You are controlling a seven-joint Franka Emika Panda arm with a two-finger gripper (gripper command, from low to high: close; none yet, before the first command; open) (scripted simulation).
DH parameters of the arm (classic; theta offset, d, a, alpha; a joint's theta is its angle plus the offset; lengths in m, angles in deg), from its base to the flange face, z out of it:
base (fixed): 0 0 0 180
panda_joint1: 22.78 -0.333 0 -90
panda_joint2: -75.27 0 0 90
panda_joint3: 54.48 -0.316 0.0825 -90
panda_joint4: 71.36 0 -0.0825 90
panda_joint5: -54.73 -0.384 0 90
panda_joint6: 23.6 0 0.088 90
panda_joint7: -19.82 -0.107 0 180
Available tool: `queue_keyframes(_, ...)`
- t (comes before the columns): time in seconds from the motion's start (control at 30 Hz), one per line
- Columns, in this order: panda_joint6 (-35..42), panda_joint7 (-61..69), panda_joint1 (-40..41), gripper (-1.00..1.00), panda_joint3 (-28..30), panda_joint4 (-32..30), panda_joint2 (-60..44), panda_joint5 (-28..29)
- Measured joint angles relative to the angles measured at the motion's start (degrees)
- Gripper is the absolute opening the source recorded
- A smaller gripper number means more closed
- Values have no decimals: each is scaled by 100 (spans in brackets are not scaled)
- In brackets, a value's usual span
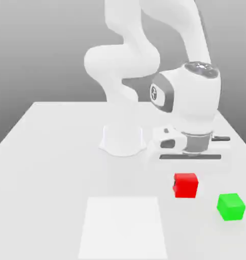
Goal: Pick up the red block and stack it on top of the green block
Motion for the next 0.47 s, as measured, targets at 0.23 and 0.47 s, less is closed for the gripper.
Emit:
queue_keyframes(0.23, 275, 717, -679, -100, -401, 728, -461, 130)
queue_keyframes(0.47, -376, 395, -863, 100, -146, 808, -1220, 633)
